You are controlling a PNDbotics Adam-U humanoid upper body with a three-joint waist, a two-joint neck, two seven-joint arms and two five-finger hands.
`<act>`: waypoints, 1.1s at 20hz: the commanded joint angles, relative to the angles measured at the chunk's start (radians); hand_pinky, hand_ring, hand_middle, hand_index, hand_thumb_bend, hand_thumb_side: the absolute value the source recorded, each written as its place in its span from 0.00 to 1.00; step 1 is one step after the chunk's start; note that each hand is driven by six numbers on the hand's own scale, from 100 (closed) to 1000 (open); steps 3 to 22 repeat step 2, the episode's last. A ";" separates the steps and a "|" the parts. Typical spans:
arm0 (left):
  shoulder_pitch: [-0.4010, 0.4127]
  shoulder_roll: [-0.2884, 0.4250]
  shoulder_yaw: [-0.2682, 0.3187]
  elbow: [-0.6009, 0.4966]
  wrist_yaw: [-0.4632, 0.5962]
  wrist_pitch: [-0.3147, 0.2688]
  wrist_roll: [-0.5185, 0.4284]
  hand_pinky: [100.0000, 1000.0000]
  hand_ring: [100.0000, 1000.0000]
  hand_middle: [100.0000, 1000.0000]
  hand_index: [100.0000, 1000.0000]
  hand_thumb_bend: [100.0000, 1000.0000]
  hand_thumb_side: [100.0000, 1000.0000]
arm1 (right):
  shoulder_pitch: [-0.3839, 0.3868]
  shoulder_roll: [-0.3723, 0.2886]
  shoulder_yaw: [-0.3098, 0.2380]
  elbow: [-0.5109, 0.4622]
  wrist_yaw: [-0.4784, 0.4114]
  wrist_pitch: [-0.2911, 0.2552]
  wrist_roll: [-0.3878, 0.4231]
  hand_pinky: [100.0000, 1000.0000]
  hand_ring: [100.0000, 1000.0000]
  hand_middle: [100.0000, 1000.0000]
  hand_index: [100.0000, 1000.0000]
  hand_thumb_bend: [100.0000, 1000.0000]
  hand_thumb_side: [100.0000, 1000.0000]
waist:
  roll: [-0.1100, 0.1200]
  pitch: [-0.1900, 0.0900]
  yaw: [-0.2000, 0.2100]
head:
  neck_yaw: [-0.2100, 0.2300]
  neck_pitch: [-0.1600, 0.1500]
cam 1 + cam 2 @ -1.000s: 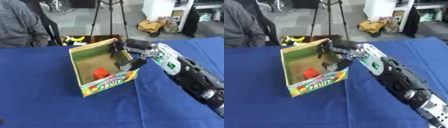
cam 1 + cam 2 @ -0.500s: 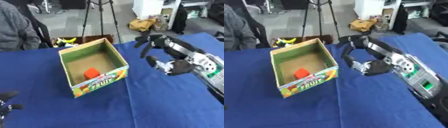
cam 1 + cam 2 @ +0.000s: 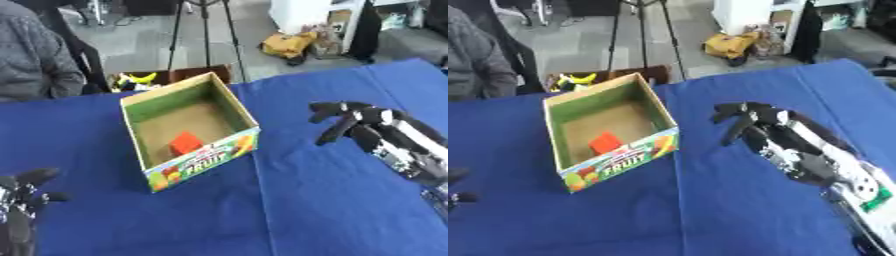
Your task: Pick up objects on the table and place them in the box.
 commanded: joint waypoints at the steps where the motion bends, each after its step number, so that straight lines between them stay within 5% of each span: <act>1: 0.002 0.014 0.009 -0.010 -0.004 -0.002 0.004 0.49 0.78 0.60 0.63 0.00 1.00 | 0.013 0.033 -0.026 -0.021 0.010 0.024 -0.011 0.62 0.97 0.72 0.56 0.00 0.72 | 0.000 -0.022 -0.006 | 0.030 0.023; 22: 0.005 0.014 0.008 -0.009 -0.004 -0.002 0.004 0.49 0.78 0.60 0.63 0.00 1.00 | 0.018 0.045 -0.029 -0.021 0.013 0.033 -0.016 0.62 0.97 0.72 0.55 0.00 0.72 | 0.001 -0.023 -0.007 | 0.037 0.027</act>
